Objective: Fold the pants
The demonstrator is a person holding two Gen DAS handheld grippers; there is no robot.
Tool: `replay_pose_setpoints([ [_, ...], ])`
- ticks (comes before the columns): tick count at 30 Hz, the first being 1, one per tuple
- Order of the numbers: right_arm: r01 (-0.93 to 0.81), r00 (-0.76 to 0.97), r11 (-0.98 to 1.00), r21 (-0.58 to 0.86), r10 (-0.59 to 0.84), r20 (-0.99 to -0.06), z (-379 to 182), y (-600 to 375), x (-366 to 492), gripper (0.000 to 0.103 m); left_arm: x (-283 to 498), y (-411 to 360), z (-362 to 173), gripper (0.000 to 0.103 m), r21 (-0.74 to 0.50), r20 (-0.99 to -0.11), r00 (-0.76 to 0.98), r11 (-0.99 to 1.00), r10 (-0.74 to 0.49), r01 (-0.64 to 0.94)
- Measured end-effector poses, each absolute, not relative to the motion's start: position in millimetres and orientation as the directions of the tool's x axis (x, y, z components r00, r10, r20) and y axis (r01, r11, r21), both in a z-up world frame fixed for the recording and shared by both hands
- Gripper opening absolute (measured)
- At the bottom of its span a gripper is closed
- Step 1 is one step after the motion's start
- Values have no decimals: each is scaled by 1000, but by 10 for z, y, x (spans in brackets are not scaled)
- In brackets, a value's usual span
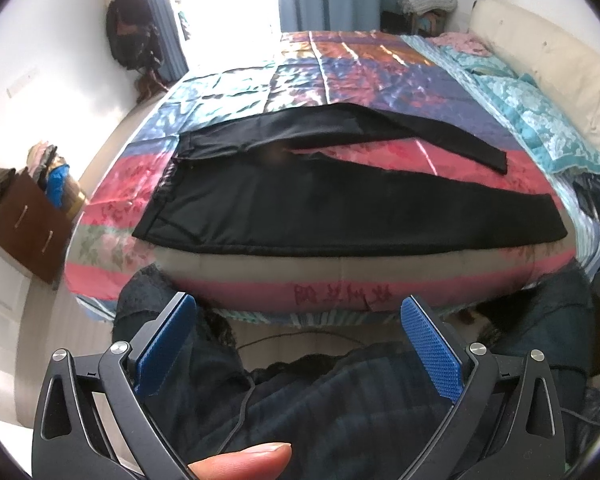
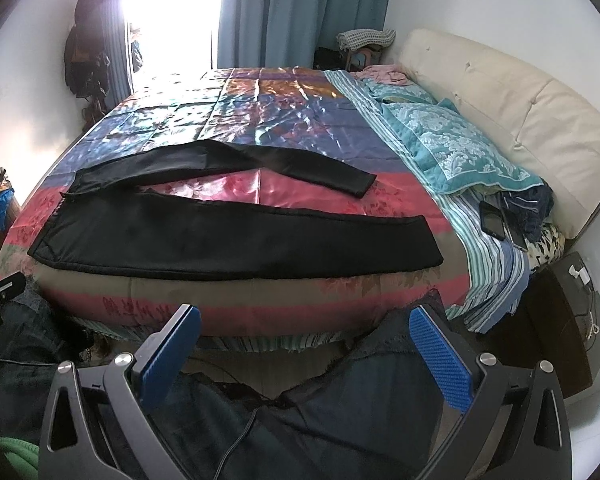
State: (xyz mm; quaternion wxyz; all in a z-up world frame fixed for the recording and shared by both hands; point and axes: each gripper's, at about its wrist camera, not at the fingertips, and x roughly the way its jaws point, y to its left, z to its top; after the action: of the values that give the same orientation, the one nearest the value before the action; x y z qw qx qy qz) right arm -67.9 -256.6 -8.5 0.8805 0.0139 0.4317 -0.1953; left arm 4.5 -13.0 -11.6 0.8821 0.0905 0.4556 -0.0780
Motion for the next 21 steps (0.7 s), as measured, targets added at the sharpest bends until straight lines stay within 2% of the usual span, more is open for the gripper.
replay_pose_setpoints([
  [14,336,572,934,-125,-308,-760,-64,-2554,-692,103,75,-218,-171,103,108,-836,547,964,-44,243],
  [15,335,591,935,-116,-305,-747,-30,-2580,-700,103,94,-225,-190,103,110,-844,535,963,-41,248],
  [18,354,726,934,-52,-309,-614,262,-2635,-807,103,197,-261,-234,103,116,-869,494,954,-36,275],
  [21,322,829,945,61,-251,-499,391,-2707,-827,103,353,-246,-154,103,110,-847,528,957,-52,270],
])
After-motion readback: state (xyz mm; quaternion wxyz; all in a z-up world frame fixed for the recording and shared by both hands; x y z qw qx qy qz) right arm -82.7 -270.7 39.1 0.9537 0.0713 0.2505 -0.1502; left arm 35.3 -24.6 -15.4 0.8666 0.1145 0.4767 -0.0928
